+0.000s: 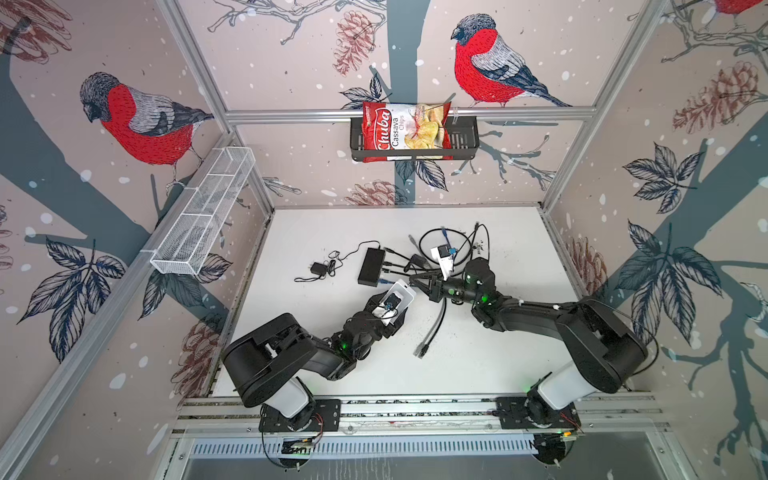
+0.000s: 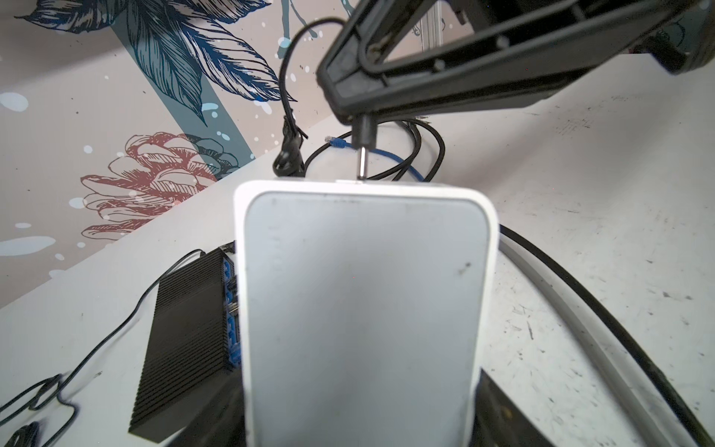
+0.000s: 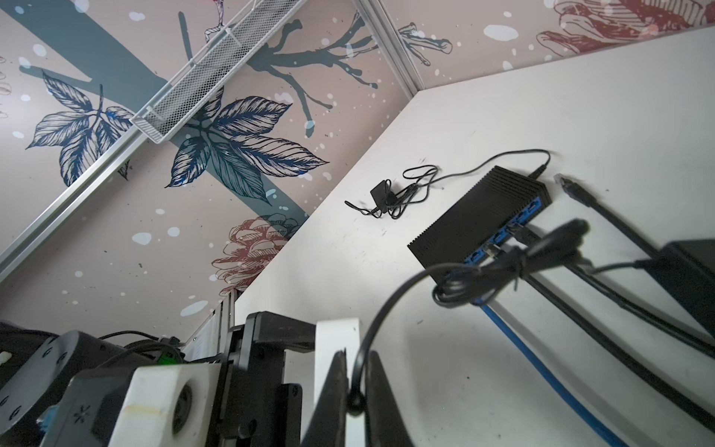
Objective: Insert the plug into the switch port
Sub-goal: 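Lift the white box with the left gripper while the right brings the plug over, then push the barrel plug into the white box port with the right gripper, then open it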
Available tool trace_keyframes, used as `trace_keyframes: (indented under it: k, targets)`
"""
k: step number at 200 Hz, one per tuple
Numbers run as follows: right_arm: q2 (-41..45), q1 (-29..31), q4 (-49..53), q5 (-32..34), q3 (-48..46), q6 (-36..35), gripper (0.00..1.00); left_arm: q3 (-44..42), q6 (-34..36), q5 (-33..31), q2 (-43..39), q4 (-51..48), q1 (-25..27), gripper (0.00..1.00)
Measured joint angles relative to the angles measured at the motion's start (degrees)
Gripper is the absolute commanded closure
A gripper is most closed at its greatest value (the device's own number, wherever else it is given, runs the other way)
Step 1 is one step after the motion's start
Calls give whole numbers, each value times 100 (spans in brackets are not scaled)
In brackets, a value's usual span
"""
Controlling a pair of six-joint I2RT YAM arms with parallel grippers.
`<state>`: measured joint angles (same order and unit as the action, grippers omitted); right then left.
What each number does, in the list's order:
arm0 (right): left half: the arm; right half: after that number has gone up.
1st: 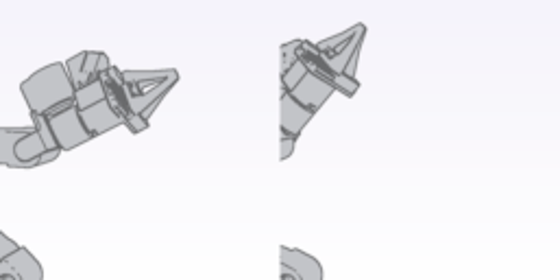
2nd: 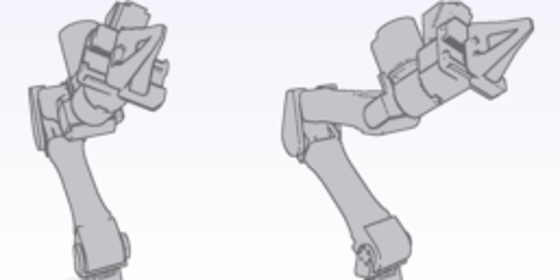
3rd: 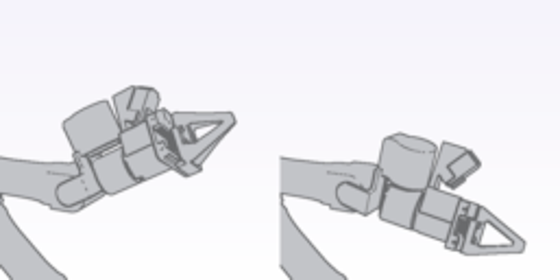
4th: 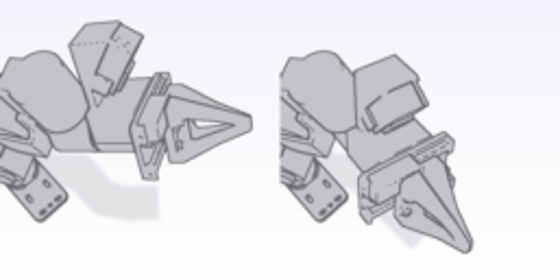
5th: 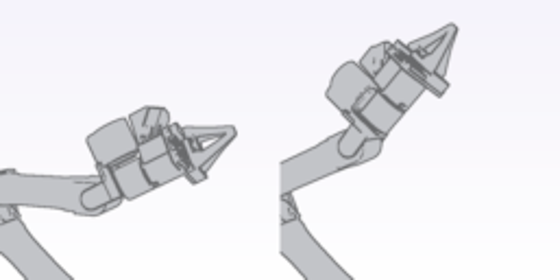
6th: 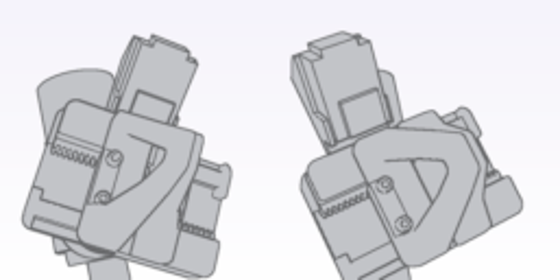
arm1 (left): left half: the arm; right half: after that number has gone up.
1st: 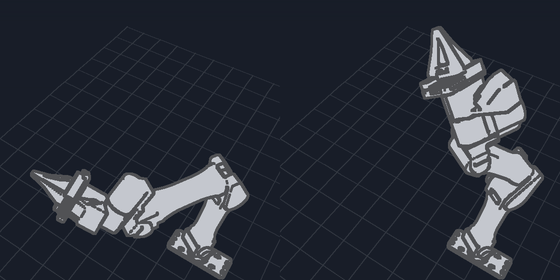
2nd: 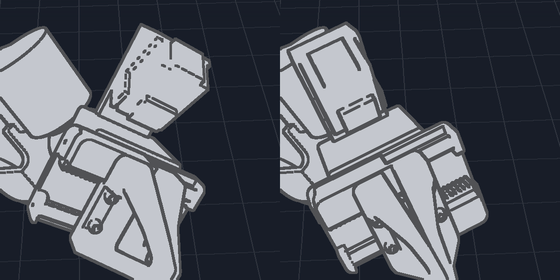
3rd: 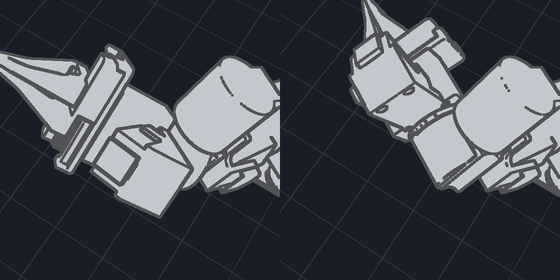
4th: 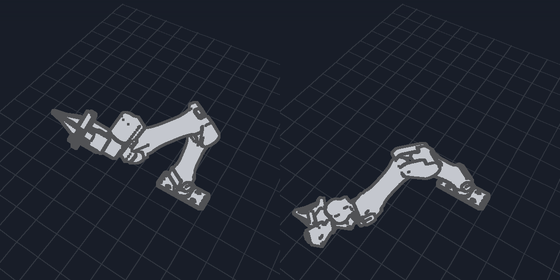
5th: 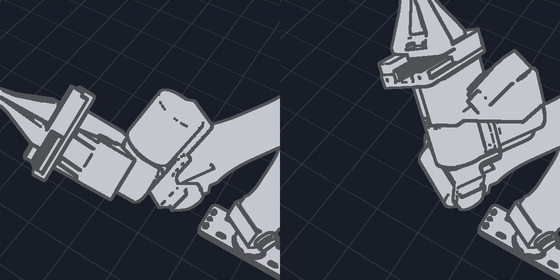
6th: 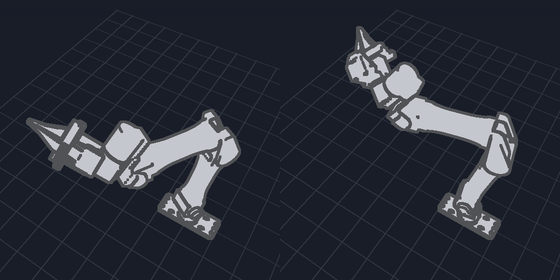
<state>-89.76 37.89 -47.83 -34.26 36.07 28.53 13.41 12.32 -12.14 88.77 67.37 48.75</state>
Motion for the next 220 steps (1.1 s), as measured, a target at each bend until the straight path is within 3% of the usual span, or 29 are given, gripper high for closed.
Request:
trace_keyframes:
  k: [130, 220]
  targets:
    - [-195, 382, 48, 442, 201, -330, 90, -57, -50, -103, -157, -251, -17, 58]
    - [-216, 581, -299, 833, 94, -472, 91, -57, -286, -133, -702, -815, -57, 59]
